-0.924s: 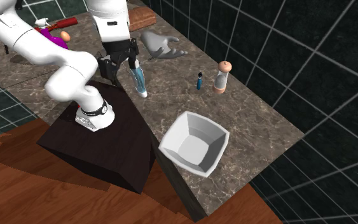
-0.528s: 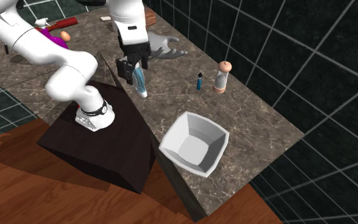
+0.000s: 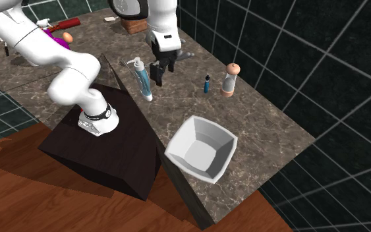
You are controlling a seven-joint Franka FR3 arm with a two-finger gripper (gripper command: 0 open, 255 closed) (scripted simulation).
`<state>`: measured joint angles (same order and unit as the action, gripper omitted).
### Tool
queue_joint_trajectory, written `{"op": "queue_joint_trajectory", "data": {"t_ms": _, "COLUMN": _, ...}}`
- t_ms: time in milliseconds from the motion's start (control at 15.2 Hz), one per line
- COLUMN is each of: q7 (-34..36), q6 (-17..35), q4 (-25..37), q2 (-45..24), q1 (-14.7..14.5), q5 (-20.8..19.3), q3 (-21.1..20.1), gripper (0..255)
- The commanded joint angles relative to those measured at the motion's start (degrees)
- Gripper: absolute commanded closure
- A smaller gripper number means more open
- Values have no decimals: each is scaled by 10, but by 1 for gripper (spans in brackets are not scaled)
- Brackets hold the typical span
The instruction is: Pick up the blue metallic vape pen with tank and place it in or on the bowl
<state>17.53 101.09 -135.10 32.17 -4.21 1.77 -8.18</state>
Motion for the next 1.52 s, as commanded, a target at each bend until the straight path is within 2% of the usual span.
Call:
{"op": "queue_joint_trajectory", "data": {"t_ms": 0, "q7": 21, "q6": 26, "q4": 4, "q2": -27, "q1": -6, "q5": 9, "q3": -17, "gripper": 0}}
{"op": "queue_joint_trajectory", "data": {"t_ms": 330, "q7": 71, "q6": 87, "q4": 28, "q2": -108, "q1": -18, "q5": 18, "q3": -58, "gripper": 0}}
{"op": "queue_joint_trajectory", "data": {"t_ms": 660, "q7": 124, "q6": 140, "q4": 69, "q2": -200, "q1": -28, "q5": 10, "q3": -96, "gripper": 0}}
{"op": "queue_joint_trajectory", "data": {"t_ms": 1320, "q7": 241, "q6": 206, "q4": 207, "q2": -407, "q1": -63, "q5": -59, "q3": -142, "gripper": 0}}
{"op": "queue_joint_trajectory", "data": {"t_ms": 1452, "q7": 244, "q6": 214, "q4": 207, "q2": -415, "q1": -65, "q5": -63, "q3": -141, "gripper": 0}}
